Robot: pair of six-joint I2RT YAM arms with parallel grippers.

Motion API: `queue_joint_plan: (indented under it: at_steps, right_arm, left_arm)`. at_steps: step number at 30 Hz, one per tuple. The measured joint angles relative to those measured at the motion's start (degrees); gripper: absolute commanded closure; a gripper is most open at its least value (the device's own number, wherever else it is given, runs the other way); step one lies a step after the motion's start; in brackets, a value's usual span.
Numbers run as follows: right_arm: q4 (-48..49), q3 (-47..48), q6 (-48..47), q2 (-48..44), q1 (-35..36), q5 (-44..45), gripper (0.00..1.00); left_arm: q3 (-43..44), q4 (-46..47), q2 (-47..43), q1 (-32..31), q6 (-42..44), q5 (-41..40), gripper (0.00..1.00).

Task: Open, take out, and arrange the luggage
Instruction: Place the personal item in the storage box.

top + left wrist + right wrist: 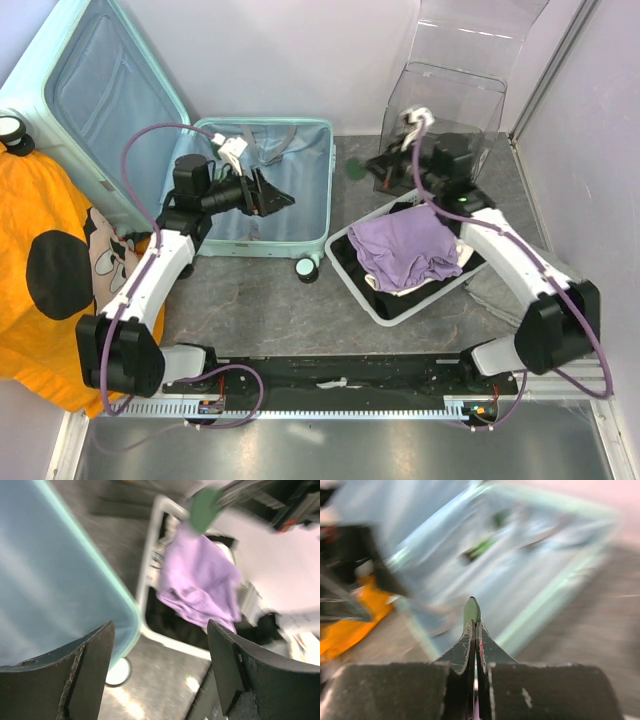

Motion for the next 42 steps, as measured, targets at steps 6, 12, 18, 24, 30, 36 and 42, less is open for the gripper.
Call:
queue_joint_plan:
  at_steps: [6, 12, 18, 24, 30, 36, 42]
  right_arm:
    - [-10.08, 8.55, -6.40, -3.56, -8.81, 14.58, 1.00]
    - [-20.44, 23.15, -8.94, 7.65, -11.82, 25.40, 1.00]
    - [-27.87, 27.52, -9.94, 18.93, -13.29, 28.94, 1.00]
    - [-30.75, 28.02, -10.62, 22.80, -14.82, 32.41, 1.00]
    - [-30.60, 29.03, -10.78, 23.87, -16.22, 32.96, 1.00]
    - [-29.94, 29.38, -10.23, 26.40, -17.59, 28.79, 1.00]
    - [-29.33, 29.38, -8.76, 28.24, -18.05, 24.02, 1.00]
  left_arm:
    - [0.98, -4.50, -4.76, 2.64, 2.62, -11.74, 0.18]
    - [1.16, -7.43, -8.04, 2.71, 6.08, -19.08, 0.21]
    - [1.16, -7.98, -9.33, 2.71, 7.41, -21.38, 0.28]
    - [1.14, -8.07, -9.01, 2.71, 7.37, -20.74, 0.28]
    - [1.14, -8.09, -8.17, 2.71, 7.34, -20.22, 0.28]
    - [1.14, -8.07, -8.13, 2.71, 7.34, -19.61, 0.28]
    - [1.14, -8.07, -7.91, 2.71, 7.34, -19.26, 0.28]
